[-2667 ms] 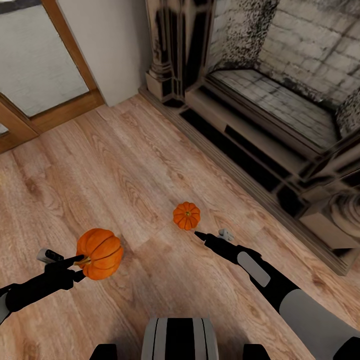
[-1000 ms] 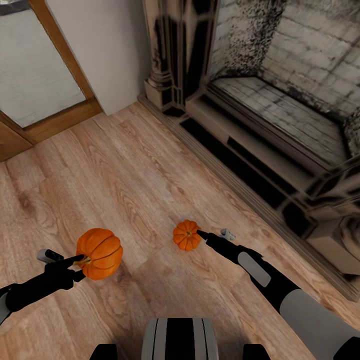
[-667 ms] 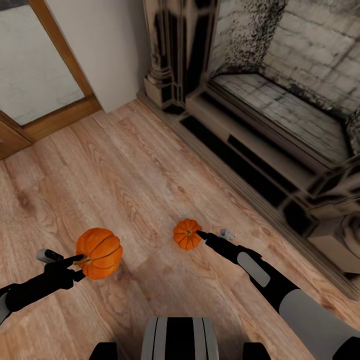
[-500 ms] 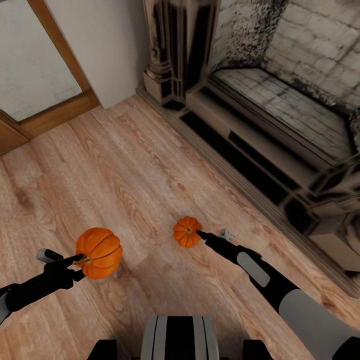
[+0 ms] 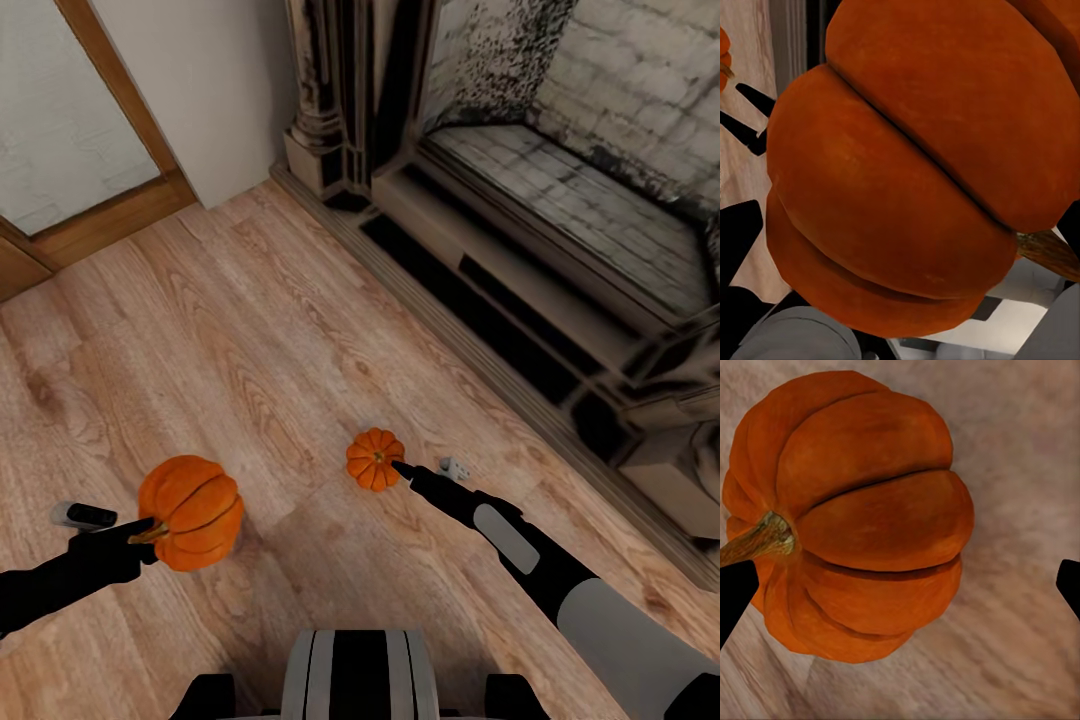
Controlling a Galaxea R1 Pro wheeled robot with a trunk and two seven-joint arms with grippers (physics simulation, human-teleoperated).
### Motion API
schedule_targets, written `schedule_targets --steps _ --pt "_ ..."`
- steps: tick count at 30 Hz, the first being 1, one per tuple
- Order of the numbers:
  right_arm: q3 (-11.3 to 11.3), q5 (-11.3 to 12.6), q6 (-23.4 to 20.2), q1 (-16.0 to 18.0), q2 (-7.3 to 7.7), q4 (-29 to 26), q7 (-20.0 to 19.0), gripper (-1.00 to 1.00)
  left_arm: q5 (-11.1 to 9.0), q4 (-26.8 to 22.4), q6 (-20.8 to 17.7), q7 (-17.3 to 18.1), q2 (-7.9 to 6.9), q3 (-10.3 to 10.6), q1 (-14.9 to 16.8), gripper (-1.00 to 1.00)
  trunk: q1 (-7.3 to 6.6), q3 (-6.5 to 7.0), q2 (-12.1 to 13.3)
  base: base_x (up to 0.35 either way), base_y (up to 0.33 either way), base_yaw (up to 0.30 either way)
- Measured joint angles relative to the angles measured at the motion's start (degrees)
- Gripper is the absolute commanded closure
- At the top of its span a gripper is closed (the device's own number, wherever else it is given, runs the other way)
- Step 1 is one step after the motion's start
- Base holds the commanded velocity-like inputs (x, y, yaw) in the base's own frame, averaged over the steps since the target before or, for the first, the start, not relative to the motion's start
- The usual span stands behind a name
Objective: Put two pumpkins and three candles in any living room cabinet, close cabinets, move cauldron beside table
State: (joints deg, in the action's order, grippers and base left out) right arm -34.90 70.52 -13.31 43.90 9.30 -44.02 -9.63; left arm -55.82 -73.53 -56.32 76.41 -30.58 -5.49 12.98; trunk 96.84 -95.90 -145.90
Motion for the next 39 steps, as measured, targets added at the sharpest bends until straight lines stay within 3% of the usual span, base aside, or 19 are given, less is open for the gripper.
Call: schedule_targets --steps 39 --pt "0.0 0.0 0.0 0.0 -0.02 0.2 0.1 -1.00 0.0 0.0 0.0 0.0 -0.17 -0.3 -0.3 1.00 0.00 0.00 0.0 0.027 0.023 0.000"
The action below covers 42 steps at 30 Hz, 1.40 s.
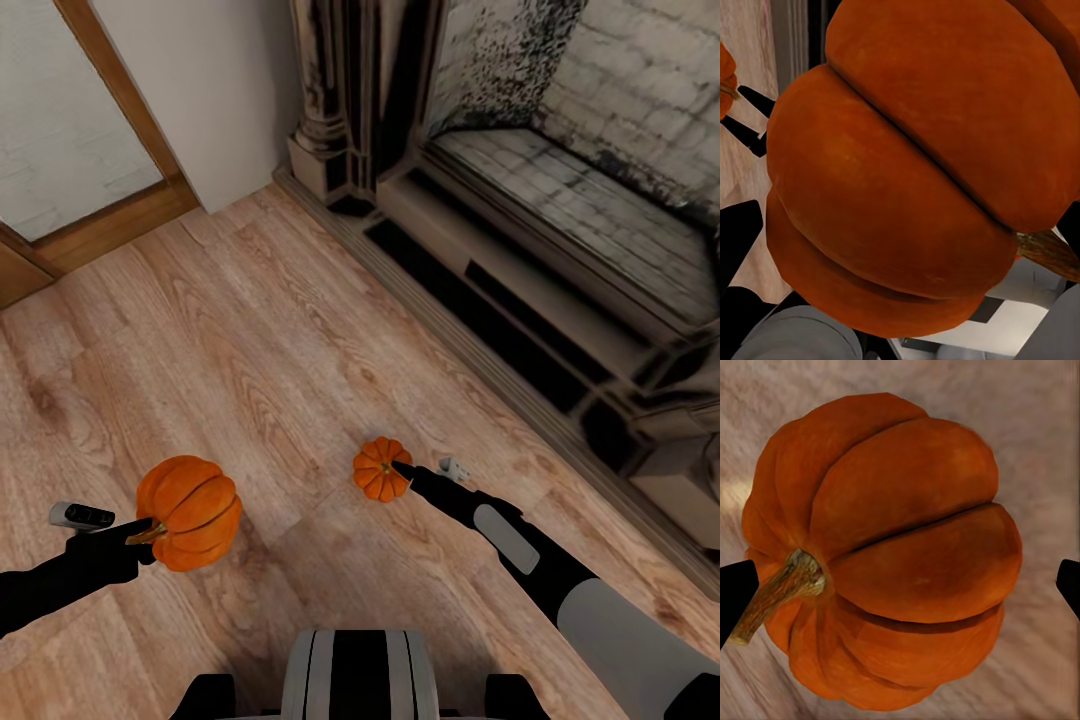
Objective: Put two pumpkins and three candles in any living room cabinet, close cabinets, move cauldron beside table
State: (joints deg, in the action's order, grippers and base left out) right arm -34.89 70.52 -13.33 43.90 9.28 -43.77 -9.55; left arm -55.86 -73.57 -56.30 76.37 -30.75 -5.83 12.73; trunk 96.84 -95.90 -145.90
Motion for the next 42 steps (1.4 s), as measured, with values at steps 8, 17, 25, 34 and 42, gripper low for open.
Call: schedule_targets --steps 8,17,25,34,42 --pt "0.0 0.0 0.0 0.0 -0.02 0.1 0.0 -1.00 0.0 0.0 0.0 0.0 0.01 0.0 0.0 1.00 0.00 0.00 0.0 0.000 0.008 0.000" --pt "-0.4 0.0 -0.6 0.0 -0.02 0.4 0.4 -1.00 0.0 0.0 0.0 0.0 0.07 0.0 0.0 1.00 0.00 0.00 0.0 0.000 0.024 0.000" --pt "-0.5 0.0 -0.6 0.0 -0.06 0.5 1.2 -1.00 0.0 0.0 0.0 0.0 0.09 0.0 0.0 1.00 0.00 0.00 0.0 0.000 0.020 0.000" --pt "-0.7 0.1 -0.6 0.0 -0.06 0.5 4.7 -1.00 0.1 0.0 0.0 0.0 0.09 0.0 0.0 1.00 0.00 0.00 0.0 0.000 0.018 0.000" --pt "-0.6 0.1 -0.6 0.0 -0.10 0.5 4.8 -1.00 0.0 0.0 0.0 0.0 0.09 0.0 0.0 1.00 0.00 0.00 0.0 0.000 0.068 0.000"
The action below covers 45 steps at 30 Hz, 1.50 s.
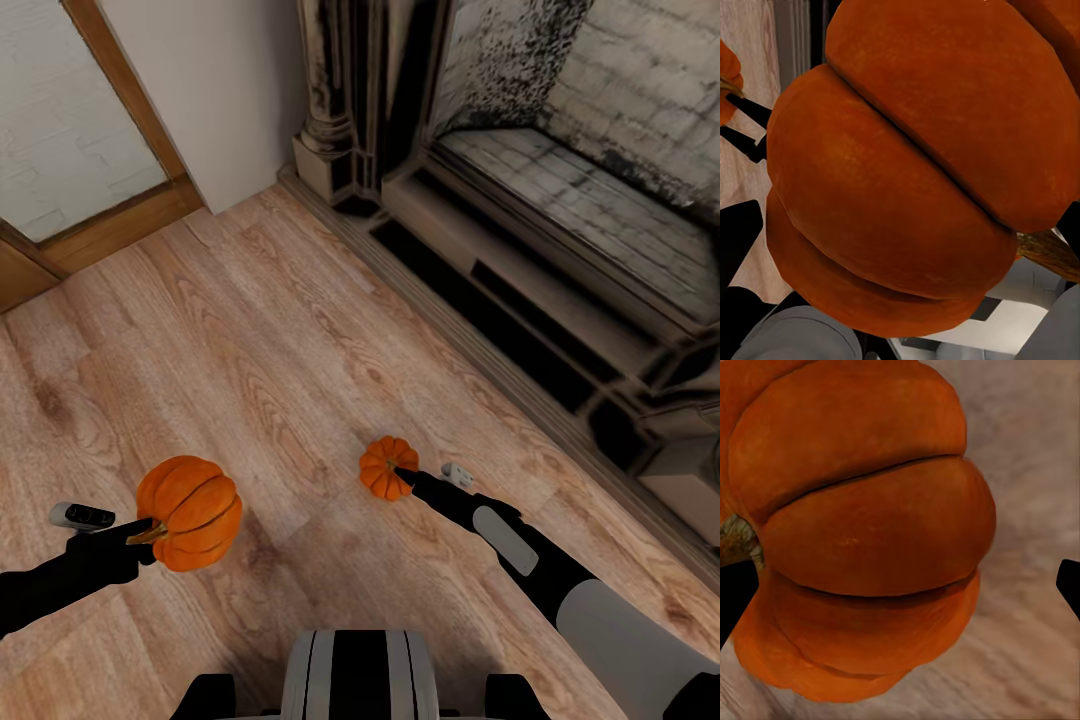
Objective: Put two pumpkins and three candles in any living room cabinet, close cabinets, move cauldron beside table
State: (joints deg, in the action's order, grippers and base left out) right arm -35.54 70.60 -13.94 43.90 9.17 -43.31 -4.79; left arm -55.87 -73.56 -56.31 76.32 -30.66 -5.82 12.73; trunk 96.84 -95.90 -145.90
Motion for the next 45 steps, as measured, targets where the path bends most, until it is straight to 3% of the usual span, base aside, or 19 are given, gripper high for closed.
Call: schedule_targets --steps 28,29,45 --pt "0.0 0.6 0.0 0.0 0.02 -0.7 -0.2 -1.00 0.0 0.0 0.0 0.0 0.00 0.0 0.0 1.00 -0.01 0.00 0.0 0.043 0.046 0.000" --pt "-0.1 0.6 0.0 0.0 0.02 -0.7 -0.2 1.00 0.0 0.0 0.0 0.0 0.00 0.0 0.0 1.00 -0.01 0.00 0.0 0.000 0.000 0.000" --pt "0.0 0.6 0.0 0.0 0.08 -0.7 -0.2 1.00 0.0 0.0 0.0 0.0 0.09 0.0 0.0 1.00 -0.01 0.00 0.0 0.000 0.000 0.000"
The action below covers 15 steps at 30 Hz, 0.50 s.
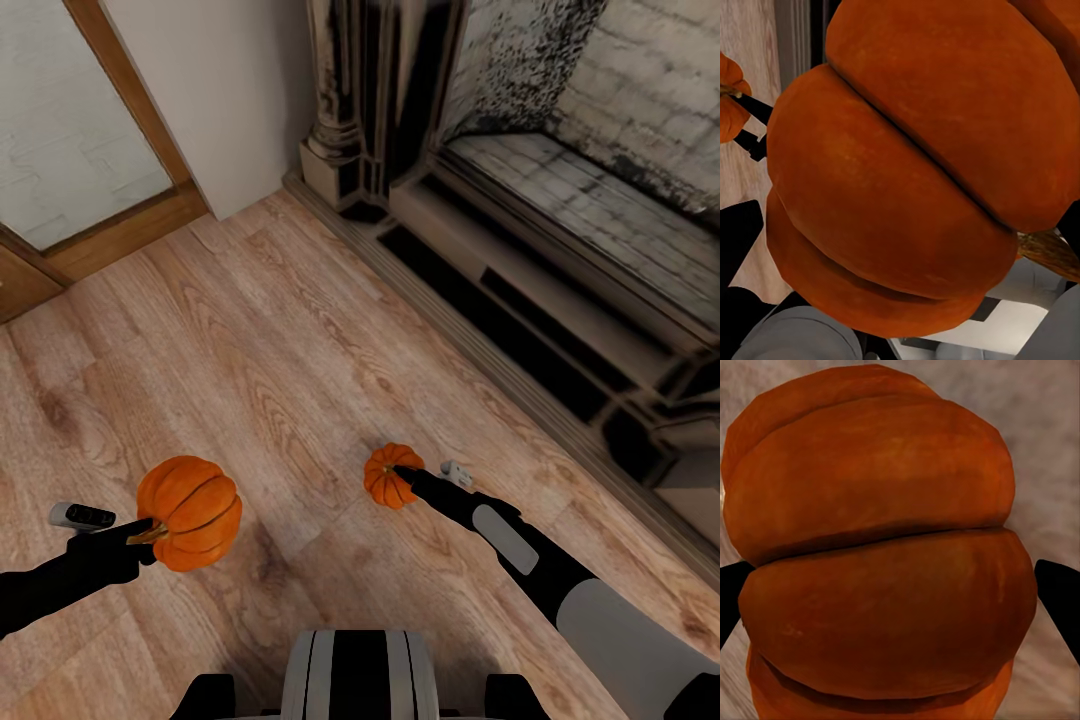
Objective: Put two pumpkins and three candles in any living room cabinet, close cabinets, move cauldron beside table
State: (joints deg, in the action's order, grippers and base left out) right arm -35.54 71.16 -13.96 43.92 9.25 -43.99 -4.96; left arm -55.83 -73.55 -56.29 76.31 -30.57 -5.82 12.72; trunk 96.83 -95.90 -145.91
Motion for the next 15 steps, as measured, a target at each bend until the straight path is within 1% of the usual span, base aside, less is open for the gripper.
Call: schedule_targets --steps 14,15 --pt "0.0 0.0 0.0 0.0 -0.01 0.1 -0.1 1.00 0.0 0.1 0.0 0.0 0.05 0.0 0.0 1.00 0.00 0.00 0.0 0.000 0.000 0.000" --pt "0.0 -0.1 0.0 0.0 -0.02 0.5 -0.2 1.00 0.0 0.1 0.0 0.0 0.07 0.0 0.0 1.00 -0.02 0.22 0.0 0.000 0.000 0.000"
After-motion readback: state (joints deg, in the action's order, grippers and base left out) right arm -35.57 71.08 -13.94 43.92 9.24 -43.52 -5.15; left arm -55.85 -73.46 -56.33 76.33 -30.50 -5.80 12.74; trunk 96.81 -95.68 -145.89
